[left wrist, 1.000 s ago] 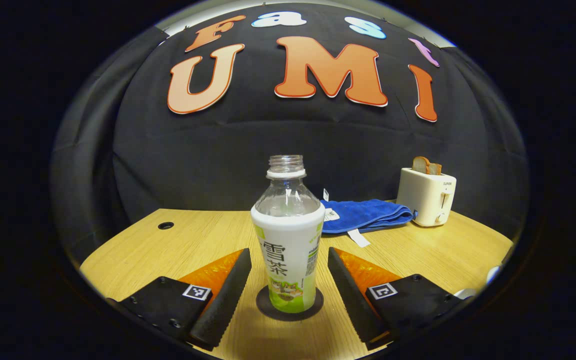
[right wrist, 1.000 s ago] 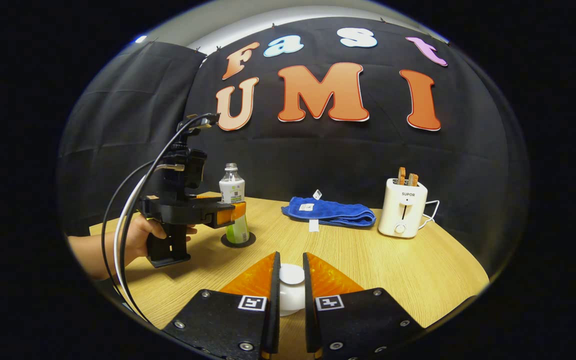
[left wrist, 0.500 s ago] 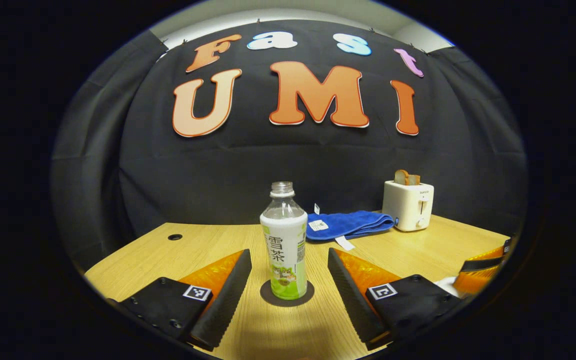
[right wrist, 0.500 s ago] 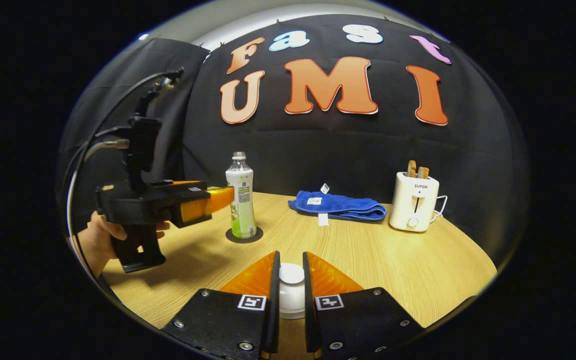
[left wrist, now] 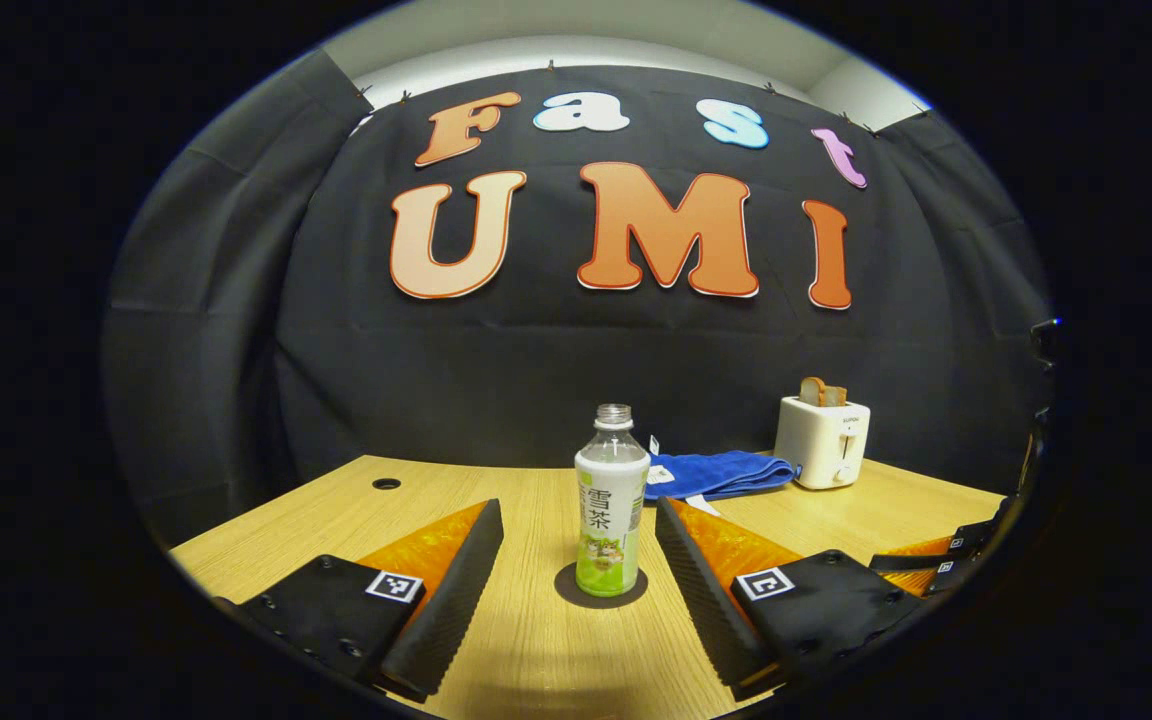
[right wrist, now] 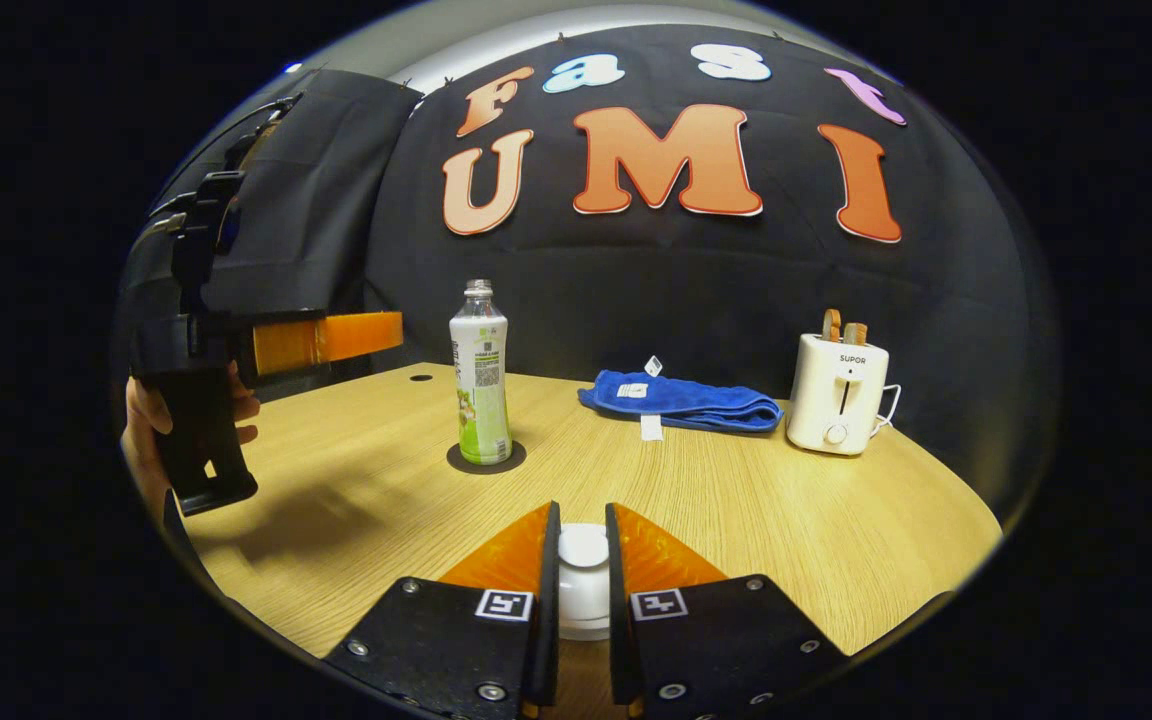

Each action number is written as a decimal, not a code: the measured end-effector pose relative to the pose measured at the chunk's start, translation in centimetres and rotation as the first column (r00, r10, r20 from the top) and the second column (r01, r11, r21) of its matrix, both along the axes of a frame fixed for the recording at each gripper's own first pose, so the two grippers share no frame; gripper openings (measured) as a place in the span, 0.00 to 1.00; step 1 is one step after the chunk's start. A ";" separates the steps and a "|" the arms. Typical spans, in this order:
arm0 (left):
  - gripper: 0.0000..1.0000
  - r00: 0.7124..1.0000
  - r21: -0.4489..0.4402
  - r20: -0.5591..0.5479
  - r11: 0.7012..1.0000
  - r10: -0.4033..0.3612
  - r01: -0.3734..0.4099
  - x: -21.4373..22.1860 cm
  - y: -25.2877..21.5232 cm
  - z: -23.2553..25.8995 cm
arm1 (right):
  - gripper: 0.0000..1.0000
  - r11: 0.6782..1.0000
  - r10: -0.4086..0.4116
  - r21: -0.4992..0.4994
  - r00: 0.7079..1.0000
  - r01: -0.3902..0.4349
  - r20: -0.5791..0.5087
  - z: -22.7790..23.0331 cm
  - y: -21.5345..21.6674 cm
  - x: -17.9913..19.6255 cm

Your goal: Open the teacup lid with one hand, grasp the water bottle and pour water into the teacup with the other hand; after pouring, place the water bottle on the coaster and then close the teacup lid.

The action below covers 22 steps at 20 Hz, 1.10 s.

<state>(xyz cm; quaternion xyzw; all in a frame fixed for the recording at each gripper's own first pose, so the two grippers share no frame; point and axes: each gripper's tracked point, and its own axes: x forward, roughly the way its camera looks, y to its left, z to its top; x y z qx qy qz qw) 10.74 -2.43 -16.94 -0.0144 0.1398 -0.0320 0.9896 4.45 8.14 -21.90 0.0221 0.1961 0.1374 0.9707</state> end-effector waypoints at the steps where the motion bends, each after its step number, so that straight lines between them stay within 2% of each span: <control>1: 0.96 1.000 -0.006 -0.004 1.000 0.003 -0.003 -0.2 0.1 0.0 | 0.22 1.000 0.003 -0.005 1.000 -0.003 0.002 -0.1 0.0 0.0; 2: 0.98 1.000 -0.011 -0.010 1.000 0.008 -0.008 -0.4 0.3 0.0 | 0.19 1.000 0.000 -0.009 1.000 0.000 -0.002 0.1 -0.1 0.0; 3: 0.98 1.000 -0.013 -0.011 1.000 0.012 -0.013 -0.6 0.5 0.0 | 0.25 1.000 0.008 -0.010 1.000 -0.008 -0.014 -0.1 0.0 -0.3; 5: 0.98 1.000 -0.006 0.000 1.000 0.027 -0.027 -0.7 1.0 0.7 | 0.31 1.000 0.001 -0.007 1.000 -0.001 -0.006 0.5 -0.3 -0.2; 8: 0.98 0.999 -0.005 0.027 0.999 0.042 -0.042 -1.2 1.7 2.3 | 0.49 1.000 -0.018 0.009 0.999 0.018 0.029 2.5 -0.9 0.1; 10: 0.96 0.998 -0.006 0.048 0.999 0.046 -0.046 -1.5 2.1 3.7 | 0.55 0.999 -0.034 0.009 0.997 0.033 0.073 4.6 -1.4 0.1; 12: 0.98 0.997 0.003 0.067 0.999 0.046 -0.046 -2.1 2.8 5.2 | 0.63 0.999 -0.048 0.007 0.992 0.048 0.120 7.0 -2.0 0.0; 13: 0.96 0.996 0.008 0.077 0.999 0.047 -0.048 -2.4 3.1 5.9 | 0.62 0.998 -0.058 0.004 0.988 0.058 0.146 8.3 -2.4 0.0; 14: 0.98 0.995 0.015 0.087 0.999 0.049 -0.051 -2.7 3.3 6.6 | 0.73 0.998 -0.069 0.000 0.982 0.070 0.173 9.6 -2.8 -0.1; 16: 0.96 0.993 0.030 0.107 0.998 0.056 -0.060 -3.4 4.0 8.1 | 0.79 0.995 -0.095 -0.008 0.970 0.099 0.224 12.1 -3.7 -0.3; 18: 0.96 0.991 0.046 0.117 0.997 0.060 -0.066 -4.6 4.4 9.3 | 0.83 0.993 -0.110 -0.004 0.959 0.115 0.263 14.3 -4.2 -0.6; 22: 0.98 0.985 0.064 0.155 0.994 0.073 -0.084 -6.2 5.3 12.0 | 0.85 0.992 -0.112 -0.028 0.944 0.127 0.310 17.2 -5.0 -1.0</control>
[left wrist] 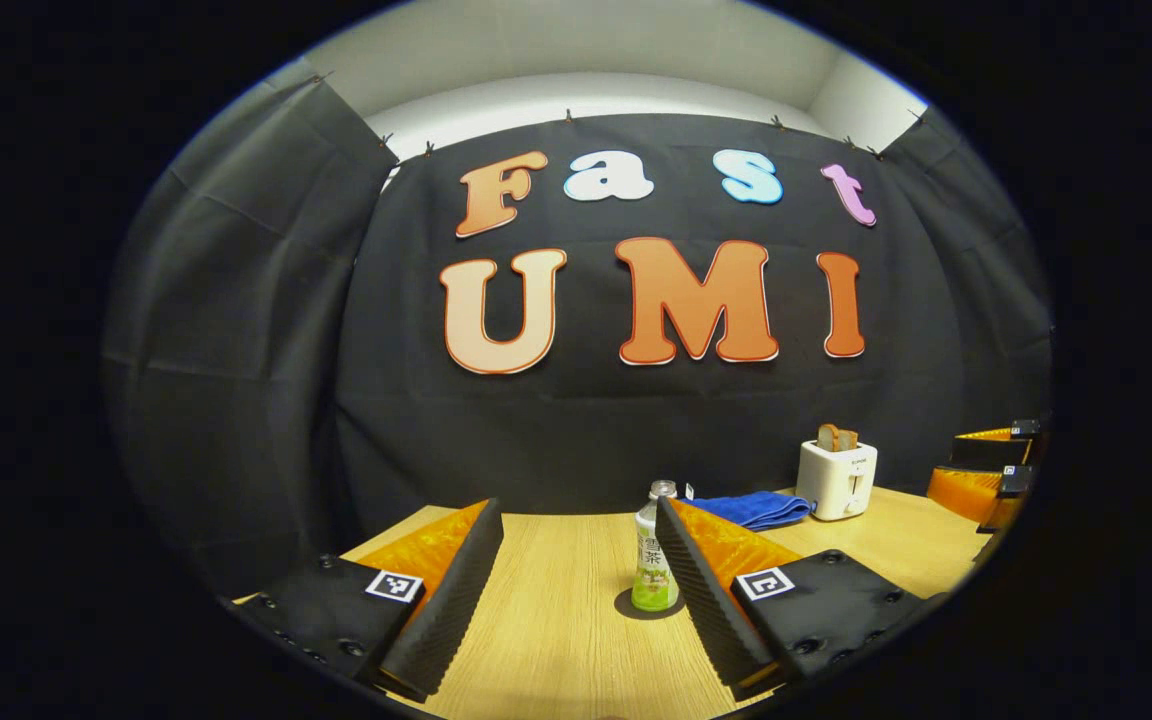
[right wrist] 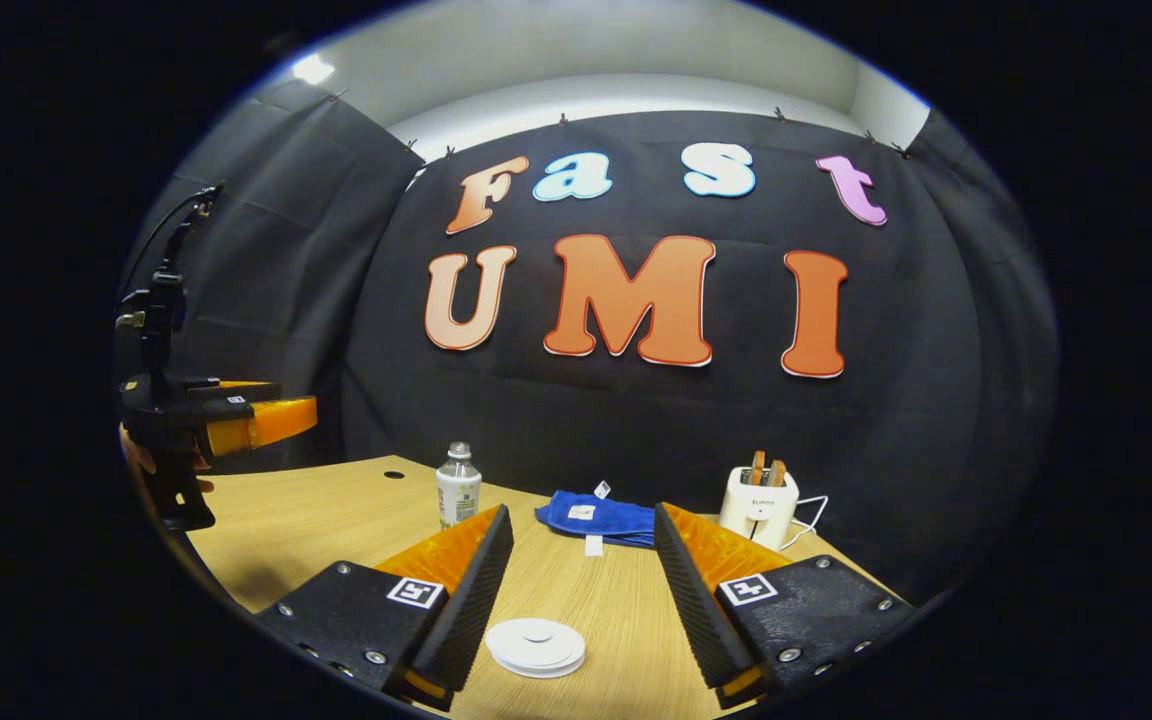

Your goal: Open the teacup lid with one hand, grasp the water bottle and pour water into the teacup with the other hand; after pouring, place the water bottle on the coaster and then close the teacup lid.

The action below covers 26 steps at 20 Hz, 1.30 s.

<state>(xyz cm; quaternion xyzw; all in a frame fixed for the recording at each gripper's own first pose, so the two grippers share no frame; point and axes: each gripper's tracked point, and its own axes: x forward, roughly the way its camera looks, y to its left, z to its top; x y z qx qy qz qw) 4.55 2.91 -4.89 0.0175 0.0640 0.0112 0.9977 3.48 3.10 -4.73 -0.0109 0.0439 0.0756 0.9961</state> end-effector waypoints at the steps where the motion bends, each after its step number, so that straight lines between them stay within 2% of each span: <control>1: 0.98 1.000 0.013 0.017 1.000 0.005 -0.005 -0.5 0.3 0.8 | 0.85 1.000 -0.008 -0.016 1.000 0.008 0.015 0.7 -0.4 -0.1; 6: 0.96 0.998 0.074 0.060 0.997 0.021 -0.025 -2.6 1.5 3.2 | 0.87 0.999 -0.001 -0.032 1.000 0.002 0.026 2.4 -0.6 -1.3; 14: 0.98 0.994 0.068 0.081 0.995 0.068 -0.074 -5.0 3.2 5.2 | 0.88 0.999 0.000 -0.039 1.000 0.001 0.029 4.6 -0.7 -2.9; 20: 0.98 0.994 0.088 0.082 0.993 0.071 -0.078 -5.9 3.1 4.4 | 0.89 1.000 -0.006 0.021 0.999 0.005 0.035 4.9 -0.1 -4.3; 26: 0.95 0.994 0.081 0.086 0.994 0.069 -0.076 -5.1 2.2 4.6 | 0.91 0.997 -0.068 0.026 0.997 0.067 0.047 5.5 -2.2 -4.0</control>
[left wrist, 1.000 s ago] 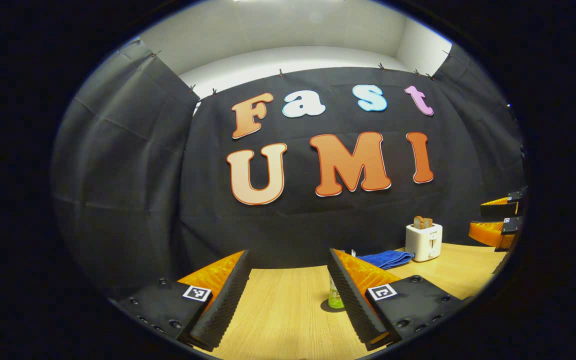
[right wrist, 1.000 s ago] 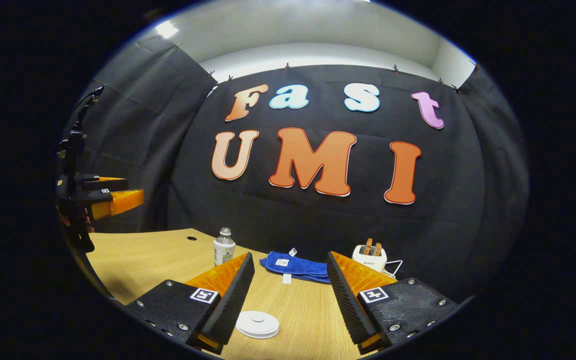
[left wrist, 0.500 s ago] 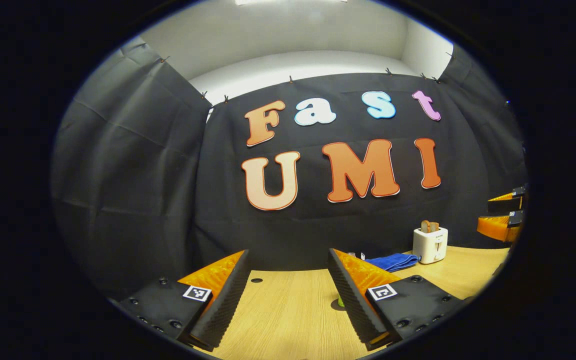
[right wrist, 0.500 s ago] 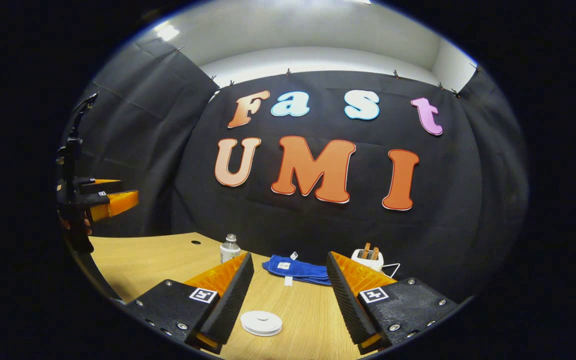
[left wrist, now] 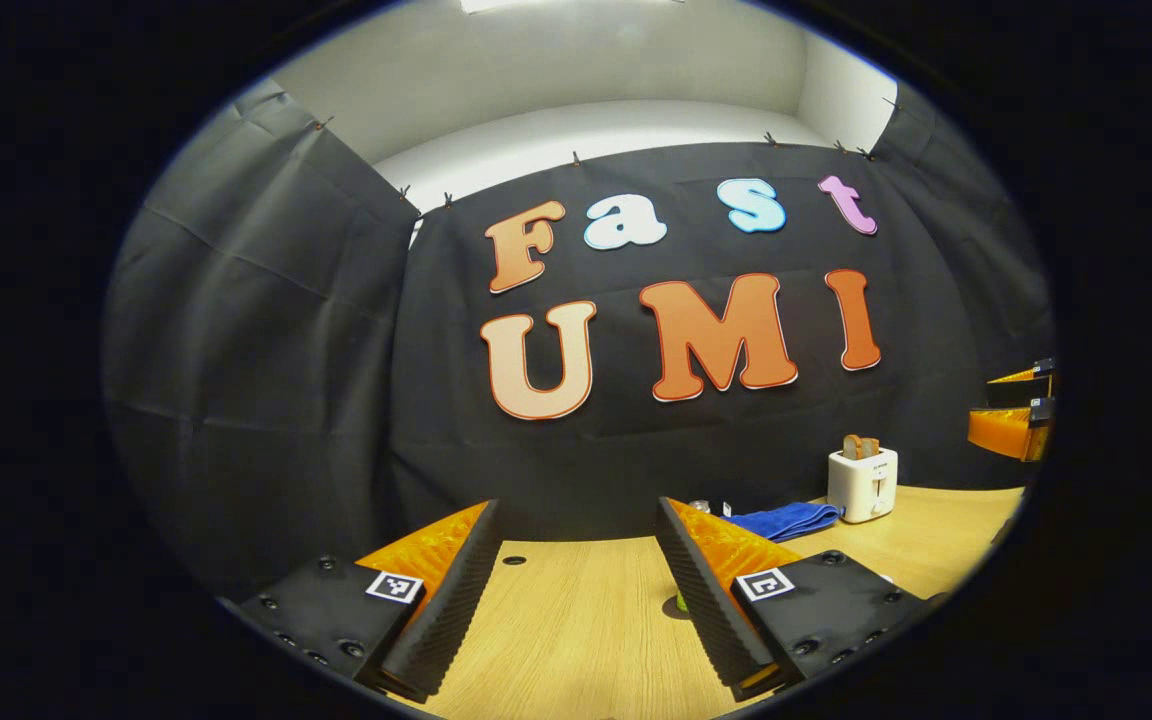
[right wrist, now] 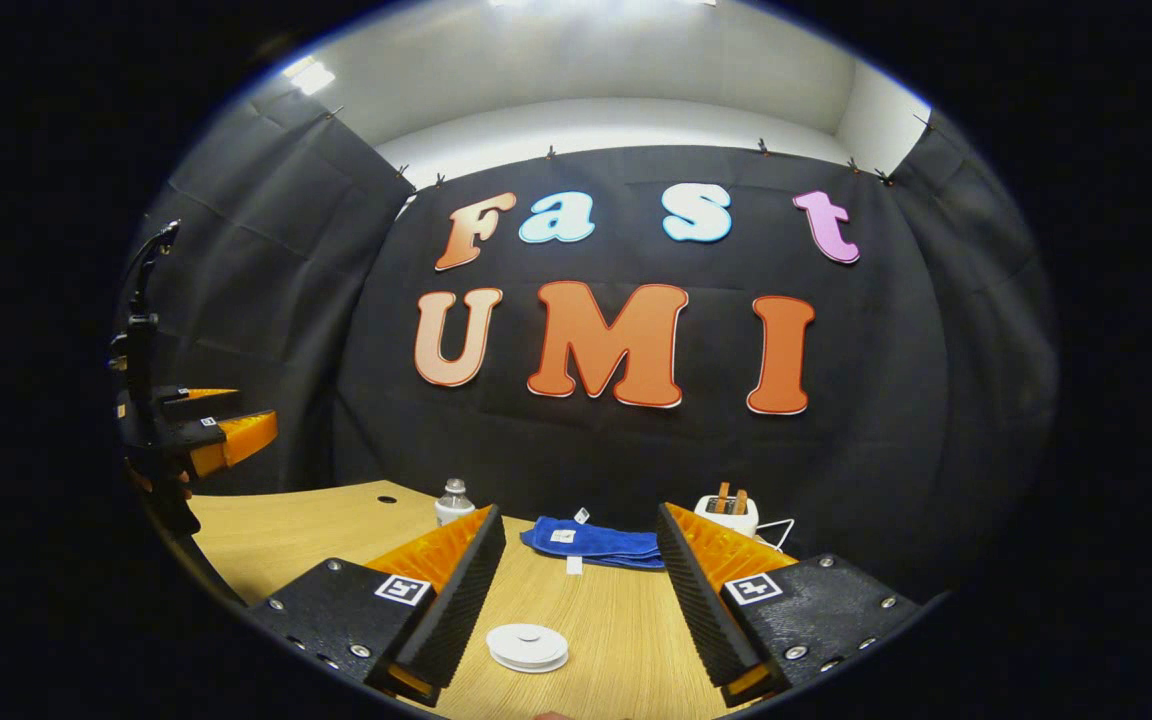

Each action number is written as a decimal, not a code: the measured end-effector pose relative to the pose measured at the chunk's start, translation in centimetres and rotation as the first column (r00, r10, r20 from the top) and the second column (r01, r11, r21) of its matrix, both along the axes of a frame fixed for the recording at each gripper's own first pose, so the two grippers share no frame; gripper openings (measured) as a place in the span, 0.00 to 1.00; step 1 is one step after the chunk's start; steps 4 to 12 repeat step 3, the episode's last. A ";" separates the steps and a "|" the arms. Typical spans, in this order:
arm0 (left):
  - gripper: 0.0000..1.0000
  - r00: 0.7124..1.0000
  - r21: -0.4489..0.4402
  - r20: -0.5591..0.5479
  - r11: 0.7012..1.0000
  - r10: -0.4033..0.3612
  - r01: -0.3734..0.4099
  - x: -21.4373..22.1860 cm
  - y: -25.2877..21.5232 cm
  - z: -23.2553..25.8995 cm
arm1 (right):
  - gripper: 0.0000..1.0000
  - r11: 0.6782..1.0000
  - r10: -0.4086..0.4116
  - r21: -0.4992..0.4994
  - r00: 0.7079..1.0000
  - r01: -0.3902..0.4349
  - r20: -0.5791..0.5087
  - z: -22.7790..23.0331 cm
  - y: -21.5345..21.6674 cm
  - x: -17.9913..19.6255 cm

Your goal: Open the teacup lid with one hand, grasp the water bottle and pour water into the teacup with the other hand; after pouring, place the water bottle on the coaster and then close the teacup lid.

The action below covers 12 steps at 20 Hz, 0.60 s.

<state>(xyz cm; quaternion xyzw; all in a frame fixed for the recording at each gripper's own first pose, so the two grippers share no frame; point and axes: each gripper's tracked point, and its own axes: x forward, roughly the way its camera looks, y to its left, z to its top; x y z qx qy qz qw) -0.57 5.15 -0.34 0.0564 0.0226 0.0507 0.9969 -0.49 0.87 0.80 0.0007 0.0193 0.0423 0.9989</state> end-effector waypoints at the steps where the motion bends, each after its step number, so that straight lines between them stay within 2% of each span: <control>1: 0.97 1.000 -0.002 -0.001 1.000 -0.001 0.001 0.2 0.0 0.0 | 0.91 1.000 -0.008 -0.001 1.000 0.008 0.002 0.0 -0.3 0.1; 12: 0.95 1.000 -0.002 0.001 1.000 -0.001 0.001 0.6 -0.1 0.1 | 0.91 1.000 -0.024 -0.013 1.000 0.024 0.004 0.0 -1.1 0.5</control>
